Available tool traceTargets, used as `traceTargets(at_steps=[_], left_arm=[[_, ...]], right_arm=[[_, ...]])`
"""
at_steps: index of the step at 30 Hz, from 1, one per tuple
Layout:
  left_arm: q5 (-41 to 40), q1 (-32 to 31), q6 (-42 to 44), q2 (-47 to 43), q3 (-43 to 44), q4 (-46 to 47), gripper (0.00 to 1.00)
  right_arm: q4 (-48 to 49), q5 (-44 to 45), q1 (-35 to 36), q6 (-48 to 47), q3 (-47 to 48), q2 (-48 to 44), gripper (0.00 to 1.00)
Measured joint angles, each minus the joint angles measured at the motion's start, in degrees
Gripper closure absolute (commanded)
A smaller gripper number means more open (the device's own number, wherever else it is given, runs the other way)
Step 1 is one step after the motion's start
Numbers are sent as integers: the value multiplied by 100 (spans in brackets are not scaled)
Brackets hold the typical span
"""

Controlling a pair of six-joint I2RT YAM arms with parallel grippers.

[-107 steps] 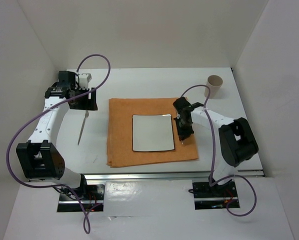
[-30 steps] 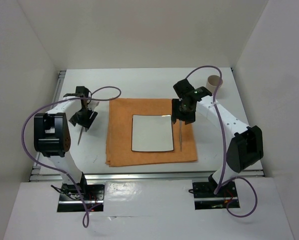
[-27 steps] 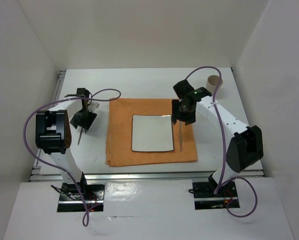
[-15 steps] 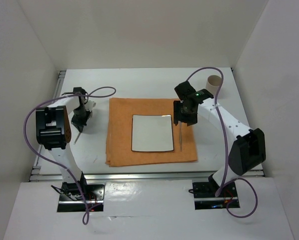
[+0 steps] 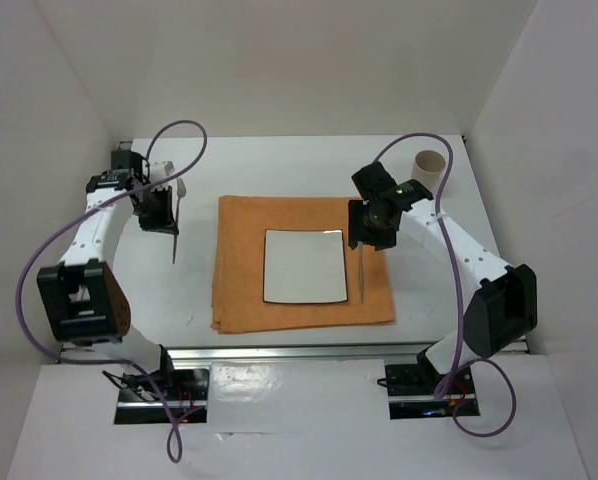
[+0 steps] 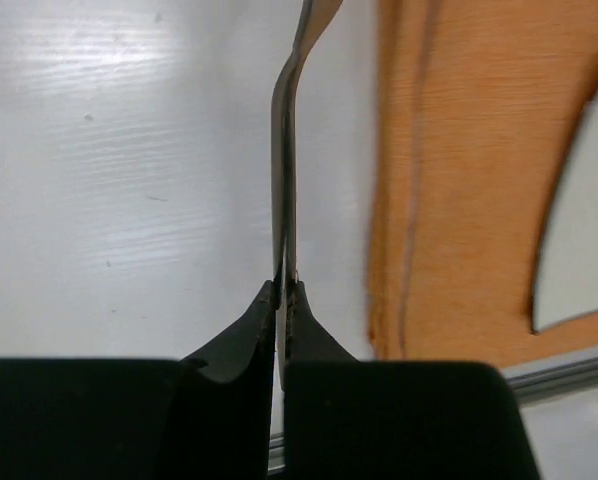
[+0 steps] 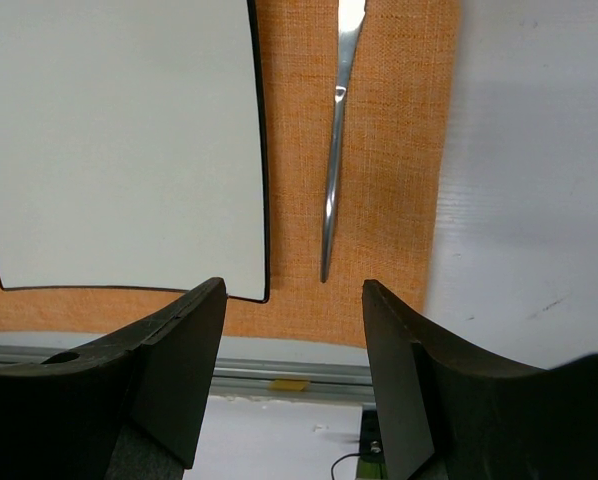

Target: Set the dinner table for one person

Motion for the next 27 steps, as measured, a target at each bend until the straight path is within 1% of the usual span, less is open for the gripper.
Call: traceTargets(at_steps=[4,7,10,14,16,20,27], left_arm=[[483,-350,-439,-988,-170,17,100],[874,-745,-804,-1178,-595,39,100],[1506,-1075,-1126,-1027,-1213,197,100],[2291,-1344,-1591,-909,-2096,678,100],[2376,-1530,-1784,-885,-2267,881,100],[2415,-1880,-2144,-695,-2273,1427,100],[2448,-1912,-2524,35,-2428,2293,100]], right_arm=[[0,-11,31,22,-2,-46,35],[2,-31,35,46,-2,-72,35],[0,-42,35,63,-2,-94,35],[-2,-50,35,92,-7,-138,35],[-13,-55,35,129,-11,-168,35],[-20,-70,35,195,-164,-321,35],[-28,-70,63,212,-232,-398,35]])
